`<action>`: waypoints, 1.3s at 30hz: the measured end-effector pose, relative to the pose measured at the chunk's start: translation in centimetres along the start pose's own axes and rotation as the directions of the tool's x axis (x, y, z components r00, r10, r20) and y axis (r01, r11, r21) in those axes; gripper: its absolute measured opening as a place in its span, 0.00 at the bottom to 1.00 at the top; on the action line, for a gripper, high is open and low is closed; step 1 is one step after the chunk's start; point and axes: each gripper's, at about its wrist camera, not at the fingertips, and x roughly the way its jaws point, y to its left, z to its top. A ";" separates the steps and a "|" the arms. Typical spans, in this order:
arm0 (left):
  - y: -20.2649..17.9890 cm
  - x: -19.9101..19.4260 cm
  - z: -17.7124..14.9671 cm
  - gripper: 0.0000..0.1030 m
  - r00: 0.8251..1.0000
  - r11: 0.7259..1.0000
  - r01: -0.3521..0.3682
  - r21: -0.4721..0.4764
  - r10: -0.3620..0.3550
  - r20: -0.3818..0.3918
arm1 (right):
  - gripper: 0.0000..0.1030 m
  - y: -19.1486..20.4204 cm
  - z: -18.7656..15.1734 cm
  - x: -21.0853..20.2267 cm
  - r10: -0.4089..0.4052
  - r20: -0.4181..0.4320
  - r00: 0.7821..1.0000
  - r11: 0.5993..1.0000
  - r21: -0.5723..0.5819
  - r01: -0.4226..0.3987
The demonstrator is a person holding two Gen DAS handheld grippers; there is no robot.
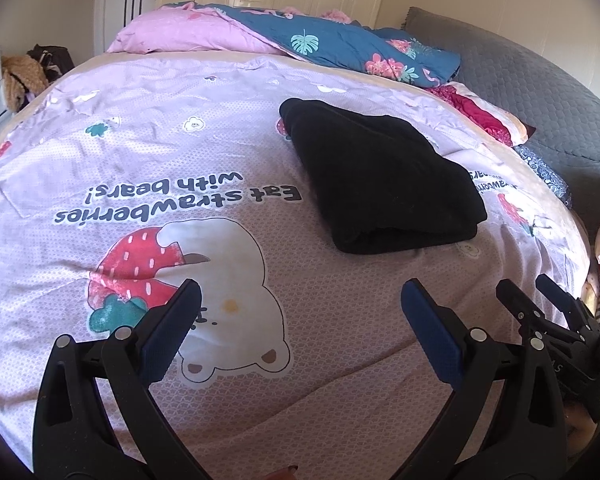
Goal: Fold small clothes
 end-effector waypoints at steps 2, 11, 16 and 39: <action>0.0 0.0 0.0 0.91 1.000 1.000 0.001 -0.003 -0.001 -0.004 | 0.96 0.0 0.0 0.0 -0.001 0.000 1.000 1.000 -0.001 0.001; 0.1 0.2 -0.1 0.91 1.000 1.000 -0.011 -0.004 0.011 -0.012 | 0.96 0.1 0.0 0.1 -0.007 -0.003 1.000 1.000 0.000 0.007; 0.0 0.3 -0.1 0.91 1.000 1.000 -0.017 -0.002 0.017 -0.016 | 0.96 0.0 -0.1 0.1 -0.009 -0.003 1.000 1.000 -0.001 0.009; -0.2 0.5 -0.2 0.91 0.999 0.999 -0.039 0.014 0.040 -0.032 | 0.96 -0.1 -0.2 0.2 -0.019 -0.006 1.000 1.000 -0.001 0.019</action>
